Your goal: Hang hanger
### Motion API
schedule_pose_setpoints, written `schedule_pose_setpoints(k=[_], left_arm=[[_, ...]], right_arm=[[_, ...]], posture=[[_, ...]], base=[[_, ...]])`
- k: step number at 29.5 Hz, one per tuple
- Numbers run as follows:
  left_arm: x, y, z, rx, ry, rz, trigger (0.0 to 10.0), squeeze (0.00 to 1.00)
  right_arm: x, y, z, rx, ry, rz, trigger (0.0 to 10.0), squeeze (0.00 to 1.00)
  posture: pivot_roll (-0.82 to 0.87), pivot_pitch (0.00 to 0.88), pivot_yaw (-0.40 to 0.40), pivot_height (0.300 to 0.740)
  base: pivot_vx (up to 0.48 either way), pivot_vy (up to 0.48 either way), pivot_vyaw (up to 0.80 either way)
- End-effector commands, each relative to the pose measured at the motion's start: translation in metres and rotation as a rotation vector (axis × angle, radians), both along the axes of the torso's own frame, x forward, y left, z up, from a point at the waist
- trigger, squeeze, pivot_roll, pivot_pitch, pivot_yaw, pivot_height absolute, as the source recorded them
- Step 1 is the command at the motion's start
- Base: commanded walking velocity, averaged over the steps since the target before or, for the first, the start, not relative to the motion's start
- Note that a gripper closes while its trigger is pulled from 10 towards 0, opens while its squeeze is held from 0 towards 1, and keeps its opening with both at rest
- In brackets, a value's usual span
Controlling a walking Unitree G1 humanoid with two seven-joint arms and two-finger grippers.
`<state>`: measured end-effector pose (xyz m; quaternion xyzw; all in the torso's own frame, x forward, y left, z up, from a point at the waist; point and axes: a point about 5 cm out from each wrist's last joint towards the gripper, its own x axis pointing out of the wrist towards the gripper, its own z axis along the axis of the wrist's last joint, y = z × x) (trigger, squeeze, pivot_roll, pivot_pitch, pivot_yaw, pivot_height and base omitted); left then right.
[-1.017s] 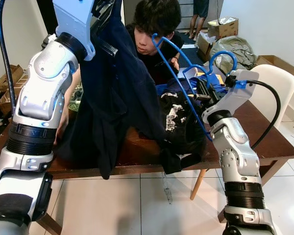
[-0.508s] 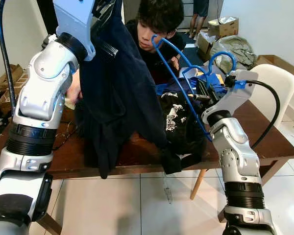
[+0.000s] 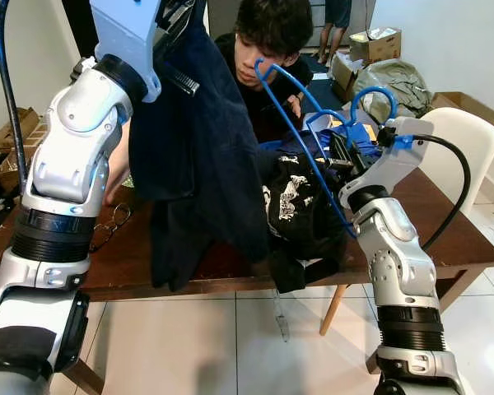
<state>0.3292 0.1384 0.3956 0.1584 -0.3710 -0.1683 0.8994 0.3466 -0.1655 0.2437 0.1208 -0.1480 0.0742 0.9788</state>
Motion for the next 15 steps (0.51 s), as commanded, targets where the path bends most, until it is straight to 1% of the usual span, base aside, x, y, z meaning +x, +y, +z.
schedule_pose_setpoints(k=[1, 2, 3, 5, 6, 7, 9, 10, 12, 13, 14, 15], left_arm=[[-0.001, 0.004, -0.002, -0.058, 0.019, -0.018, 10.0, 0.0], [-0.001, 0.004, -0.002, -0.058, 0.019, -0.018, 10.0, 0.0], [-0.001, -0.002, -0.008, -0.085, 0.056, -0.082, 10.0, 0.0], [-0.001, -0.002, -0.008, -0.085, 0.056, -0.082, 10.0, 0.0], [-0.004, -0.011, -0.016, -0.076, 0.094, -0.172, 10.0, 0.0], [-0.011, -0.026, -0.028, -0.014, 0.147, -0.305, 10.0, 0.0], [-0.011, -0.026, -0.028, -0.014, 0.147, -0.305, 10.0, 0.0], [-0.018, -0.037, -0.041, 0.069, 0.19, -0.408, 10.0, 0.0], [-0.018, -0.037, -0.041, 0.069, 0.19, -0.408, 10.0, 0.0], [-0.018, -0.039, -0.054, 0.123, 0.251, -0.438, 10.0, 0.0], [-0.018, -0.039, -0.054, 0.123, 0.251, -0.438, 10.0, 0.0], [-0.009, -0.031, -0.068, 0.141, 0.315, -0.385, 10.0, 0.0]], right_arm=[[0.0, 0.002, -0.001, 0.003, 0.004, 0.01, 10.0, 0.0], [0.0, 0.002, -0.001, 0.003, 0.004, 0.01, 10.0, 0.0], [0.001, 0.003, -0.003, -0.011, 0.012, 0.011, 10.0, 0.0], [0.001, 0.003, -0.003, -0.011, 0.012, 0.011, 10.0, 0.0], [0.001, 0.005, -0.005, -0.035, 0.021, 0.008, 10.0, 0.0], [0.002, 0.006, -0.008, -0.062, 0.037, 0.002, 10.0, 0.0], [0.002, 0.006, -0.008, -0.062, 0.037, 0.002, 10.0, 0.0], [0.003, 0.007, -0.012, -0.083, 0.054, -0.002, 10.0, 0.0], [0.003, 0.007, -0.012, -0.083, 0.054, -0.002, 10.0, 0.0], [0.004, 0.008, -0.015, -0.102, 0.07, -0.007, 10.0, 0.0], [0.004, 0.008, -0.015, -0.102, 0.07, -0.007, 10.0, 0.0], [0.004, 0.007, -0.018, -0.112, 0.084, -0.013, 10.0, 0.0]], posture=[[0.01, 0.023, 0.022, 0.74], [0.01, 0.023, 0.022, 0.74], [0.01, 0.022, 0.024, 0.74], [0.01, 0.022, 0.024, 0.74], [0.01, 0.021, 0.026, 0.74], [0.02, 0.017, 0.03, 0.74], [0.02, 0.017, 0.03, 0.74], [0.02, 0.012, 0.033, 0.74], [0.02, 0.012, 0.033, 0.74], [0.02, 0.009, 0.038, 0.74], [0.02, 0.009, 0.038, 0.74], [0.02, 0.008, 0.041, 0.74]], base=[[0.0, 0.0, 0.0], [0.0, 0.0, 0.0], [0.0, 0.0, 0.0], [0.0, 0.0, 0.0], [0.0, 0.0, 0.0], [0.0, 0.0, 0.0], [0.0, 0.0, 0.0], [0.0, 0.0, 0.0], [0.0, 0.0, 0.0], [0.0, 0.0, 0.0], [0.0, 0.0, 0.0], [0.0, 0.0, 0.0]])
